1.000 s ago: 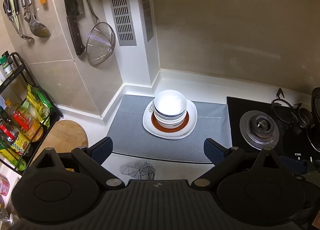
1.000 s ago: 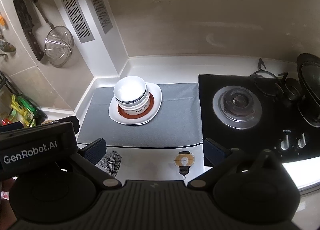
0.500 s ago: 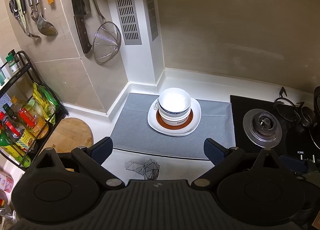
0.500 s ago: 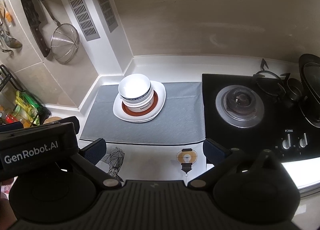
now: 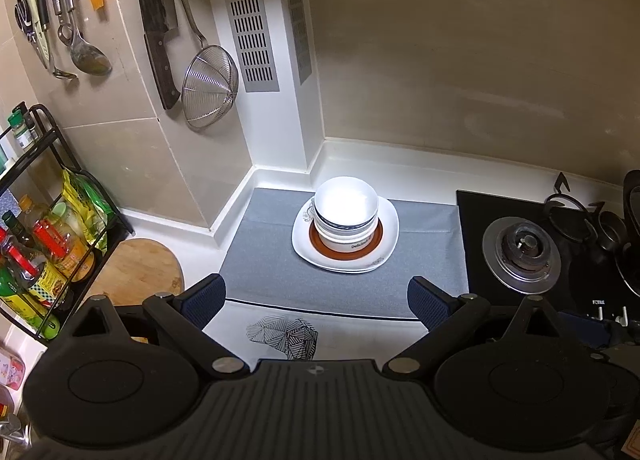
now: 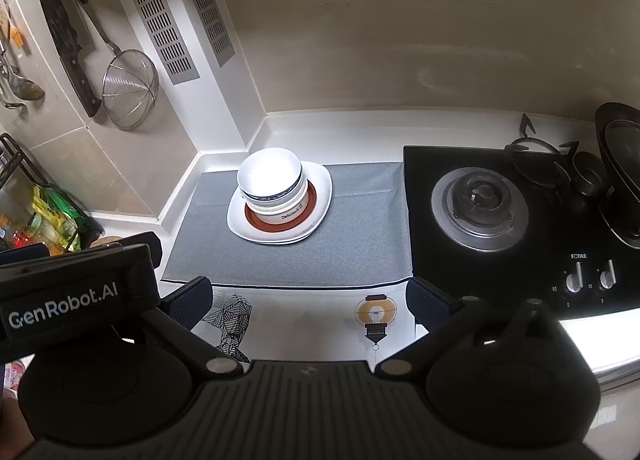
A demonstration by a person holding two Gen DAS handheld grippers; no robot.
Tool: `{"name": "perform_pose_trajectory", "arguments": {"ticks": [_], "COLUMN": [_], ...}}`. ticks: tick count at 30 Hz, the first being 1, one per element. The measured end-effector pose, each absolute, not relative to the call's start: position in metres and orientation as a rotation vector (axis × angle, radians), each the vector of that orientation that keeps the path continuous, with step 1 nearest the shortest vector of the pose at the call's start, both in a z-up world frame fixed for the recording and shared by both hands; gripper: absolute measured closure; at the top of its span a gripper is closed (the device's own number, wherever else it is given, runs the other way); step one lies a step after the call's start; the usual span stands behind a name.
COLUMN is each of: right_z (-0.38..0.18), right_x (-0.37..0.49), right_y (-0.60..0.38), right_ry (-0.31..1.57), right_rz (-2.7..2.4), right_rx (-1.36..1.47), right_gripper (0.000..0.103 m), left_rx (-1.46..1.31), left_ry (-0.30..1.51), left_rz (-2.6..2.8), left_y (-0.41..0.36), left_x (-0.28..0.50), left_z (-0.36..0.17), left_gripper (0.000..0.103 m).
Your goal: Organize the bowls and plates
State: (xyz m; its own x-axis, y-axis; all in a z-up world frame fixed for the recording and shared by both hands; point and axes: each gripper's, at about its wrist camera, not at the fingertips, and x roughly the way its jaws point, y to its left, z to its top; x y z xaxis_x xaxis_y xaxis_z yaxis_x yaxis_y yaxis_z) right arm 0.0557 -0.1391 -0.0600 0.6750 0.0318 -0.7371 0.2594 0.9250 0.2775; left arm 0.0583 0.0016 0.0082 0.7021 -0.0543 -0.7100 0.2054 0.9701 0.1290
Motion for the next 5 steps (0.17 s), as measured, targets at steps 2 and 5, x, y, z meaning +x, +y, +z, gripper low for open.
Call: {"name": "perform_pose_trajectory", "arguments": {"ticks": [2, 5], "right_z": [-0.061, -0.062], "right_x": [0.061, 0.069], "right_y": [-0.135, -0.128], "right_ry": [0.828, 0.837], "right_rz": [-0.125, -0.122], "right_rx": [0.378, 0.365], "right_gripper": [0.0, 0.0], "left_rx": [0.203, 0.186], "left_ry": [0.783, 0.803], "left_rz": [-0.146, -0.154], "left_y": [0.006, 0.017], "left_x": [0.063, 0.074], "left_z": [0.007, 0.002], "left_gripper": [0.005, 0.005]}}
